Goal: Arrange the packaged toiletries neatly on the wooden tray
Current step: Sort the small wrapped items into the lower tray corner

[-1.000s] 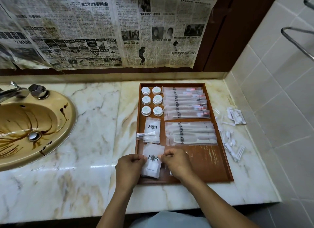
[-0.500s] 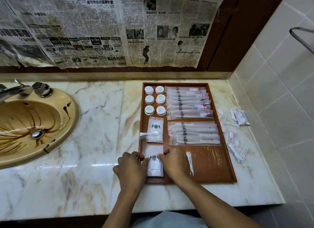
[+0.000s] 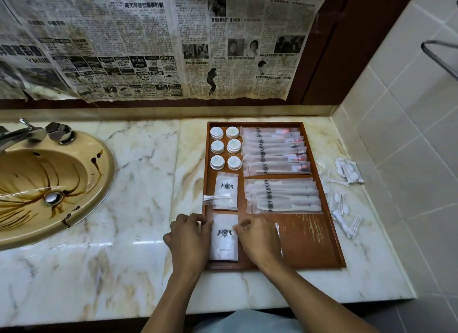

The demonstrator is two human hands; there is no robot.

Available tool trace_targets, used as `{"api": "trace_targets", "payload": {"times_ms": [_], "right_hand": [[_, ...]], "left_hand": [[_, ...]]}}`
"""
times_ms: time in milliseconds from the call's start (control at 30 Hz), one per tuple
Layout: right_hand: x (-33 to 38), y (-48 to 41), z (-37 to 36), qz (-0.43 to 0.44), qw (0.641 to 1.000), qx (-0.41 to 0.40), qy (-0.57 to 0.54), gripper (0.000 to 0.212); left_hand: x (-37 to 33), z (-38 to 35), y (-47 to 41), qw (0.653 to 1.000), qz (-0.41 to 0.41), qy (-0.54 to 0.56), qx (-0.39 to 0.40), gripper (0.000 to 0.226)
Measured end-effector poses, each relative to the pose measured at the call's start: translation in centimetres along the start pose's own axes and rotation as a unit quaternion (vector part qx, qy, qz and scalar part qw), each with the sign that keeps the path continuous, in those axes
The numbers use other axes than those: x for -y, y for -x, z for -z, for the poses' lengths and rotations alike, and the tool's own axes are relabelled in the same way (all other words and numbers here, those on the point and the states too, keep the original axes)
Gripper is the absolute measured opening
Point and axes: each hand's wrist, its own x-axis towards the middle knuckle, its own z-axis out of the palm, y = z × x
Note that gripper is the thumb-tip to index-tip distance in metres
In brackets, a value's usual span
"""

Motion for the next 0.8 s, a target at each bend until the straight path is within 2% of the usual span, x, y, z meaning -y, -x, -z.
{"api": "trace_targets", "payload": {"times_ms": [100, 267, 367, 667, 800], "right_hand": [[-0.5, -0.1, 0.6, 0.003, 0.999, 0.004, -0.047, 0.017], [-1.7, -0.4, 1.6, 0.015, 0.992, -0.005, -0.124, 0.018], [-2.7, -0.7, 2.3, -0.003, 0.988, -0.007, -0.157, 0.015], [-5.0, -1.4, 3.8, -0.029, 0.971, -0.036, -0.234, 0.016], [-5.2, -1.3, 4.0, -0.030, 0.968, -0.029, -0.248, 0.017]], "left_hand": [[-0.5, 0.4, -1.7, 0.999, -0.036, 0.002, -0.012, 0.024], [-1.1, 0.8, -5.2, 0.991, -0.095, -0.089, 0.028, 0.042], [-1.6, 0.9, -6.3, 0.986, -0.100, -0.122, 0.052, 0.040], [-1.9, 0.4, -7.3, 0.984, -0.092, -0.144, 0.046, 0.028], [-2.2, 0.6, -7.1, 0.991, -0.068, -0.106, 0.055, 0.019]]}}
